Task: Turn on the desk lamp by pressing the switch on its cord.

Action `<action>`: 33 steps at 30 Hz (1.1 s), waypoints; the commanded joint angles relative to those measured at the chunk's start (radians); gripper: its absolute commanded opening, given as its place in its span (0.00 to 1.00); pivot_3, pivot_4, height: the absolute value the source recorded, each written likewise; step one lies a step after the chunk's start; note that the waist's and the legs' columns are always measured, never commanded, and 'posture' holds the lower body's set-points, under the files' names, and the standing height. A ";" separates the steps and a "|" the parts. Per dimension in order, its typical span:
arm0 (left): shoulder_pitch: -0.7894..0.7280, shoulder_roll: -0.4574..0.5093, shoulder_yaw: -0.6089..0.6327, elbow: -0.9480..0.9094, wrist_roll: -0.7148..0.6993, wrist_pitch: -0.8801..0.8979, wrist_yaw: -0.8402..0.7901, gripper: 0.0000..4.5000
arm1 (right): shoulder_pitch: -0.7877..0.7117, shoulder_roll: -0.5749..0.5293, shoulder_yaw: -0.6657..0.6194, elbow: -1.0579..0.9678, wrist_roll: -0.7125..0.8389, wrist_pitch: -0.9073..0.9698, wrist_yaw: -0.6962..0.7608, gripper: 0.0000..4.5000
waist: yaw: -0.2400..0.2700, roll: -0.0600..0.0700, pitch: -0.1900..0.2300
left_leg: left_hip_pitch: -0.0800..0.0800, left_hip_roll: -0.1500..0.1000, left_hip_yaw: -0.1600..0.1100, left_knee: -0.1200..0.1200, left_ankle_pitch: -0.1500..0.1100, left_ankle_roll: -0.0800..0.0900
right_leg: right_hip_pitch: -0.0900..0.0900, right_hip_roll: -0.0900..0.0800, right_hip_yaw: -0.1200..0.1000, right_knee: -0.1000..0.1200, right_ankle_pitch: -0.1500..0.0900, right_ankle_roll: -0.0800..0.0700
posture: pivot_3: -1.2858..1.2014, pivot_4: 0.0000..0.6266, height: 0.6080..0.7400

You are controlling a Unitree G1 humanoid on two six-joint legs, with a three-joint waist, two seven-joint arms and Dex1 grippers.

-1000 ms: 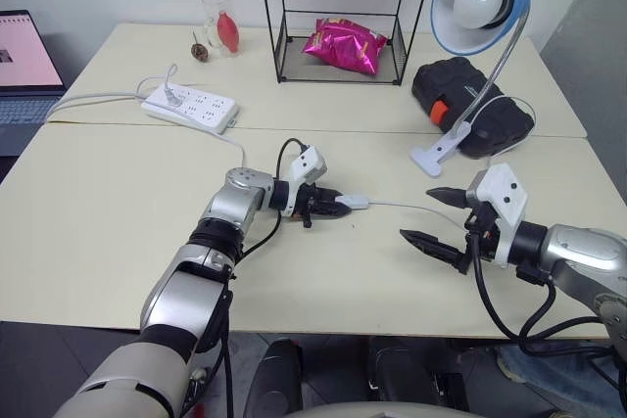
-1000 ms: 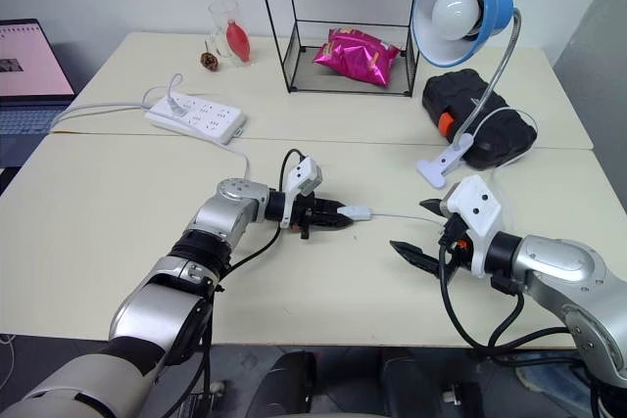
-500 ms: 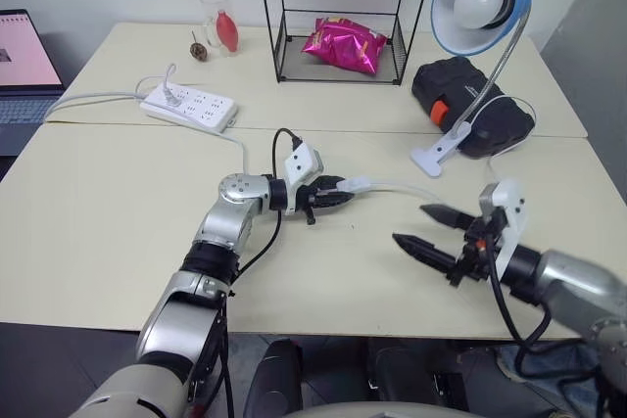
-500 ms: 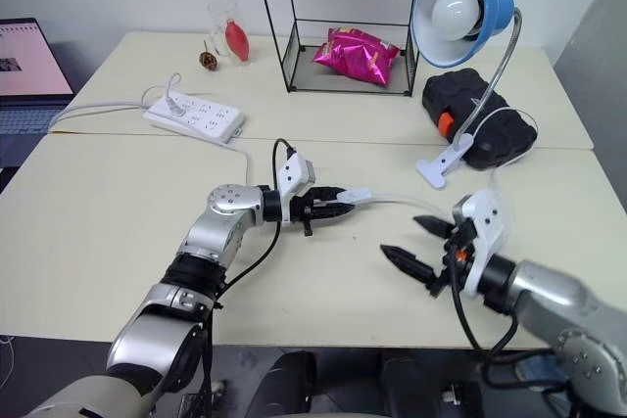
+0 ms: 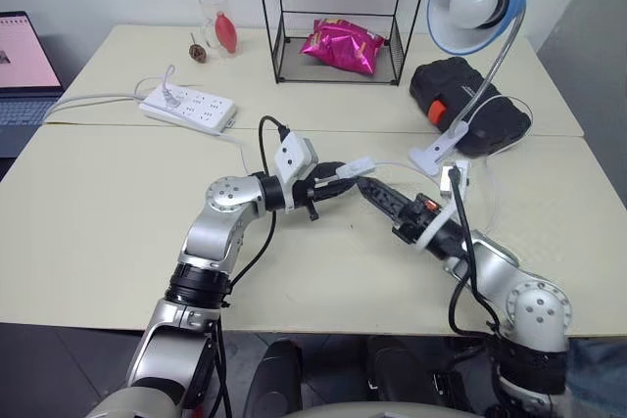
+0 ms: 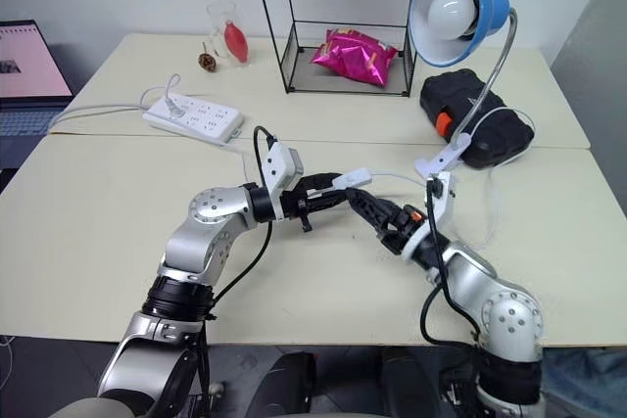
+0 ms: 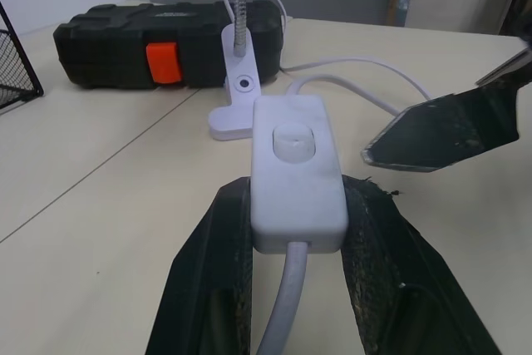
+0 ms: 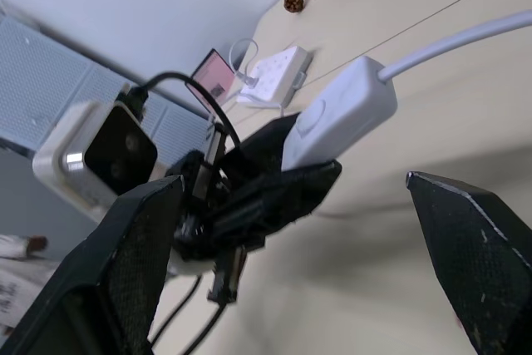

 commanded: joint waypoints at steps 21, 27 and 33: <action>0.016 0.014 -0.002 -0.116 -0.028 0.053 0.034 0.25 | -0.088 0.075 0.012 0.127 0.053 -0.099 -0.050 1.00 | -0.002 0.000 0.000 | 0.000 0.000 0.000 -0.001 0.000 0.000 | -0.001 0.000 0.000 0.000 -0.001 0.001 | 0.52 0.24 1.00; 0.018 0.017 -0.002 -0.121 -0.029 0.054 0.032 0.25 | -0.091 0.077 0.016 0.136 0.051 -0.100 -0.051 1.00 | -0.002 0.000 0.000 | 0.000 0.000 0.000 -0.001 0.000 0.000 | -0.001 0.000 0.000 0.000 -0.001 0.001 | 0.52 0.24 1.00; 0.023 0.019 -0.004 -0.129 -0.031 0.056 0.034 0.25 | -0.092 0.082 0.015 0.141 0.053 -0.100 -0.059 0.89 | -0.002 0.000 0.000 | 0.000 0.000 0.000 -0.001 0.000 0.000 | -0.001 0.000 0.000 0.000 -0.001 0.001 | 0.52 0.24 1.00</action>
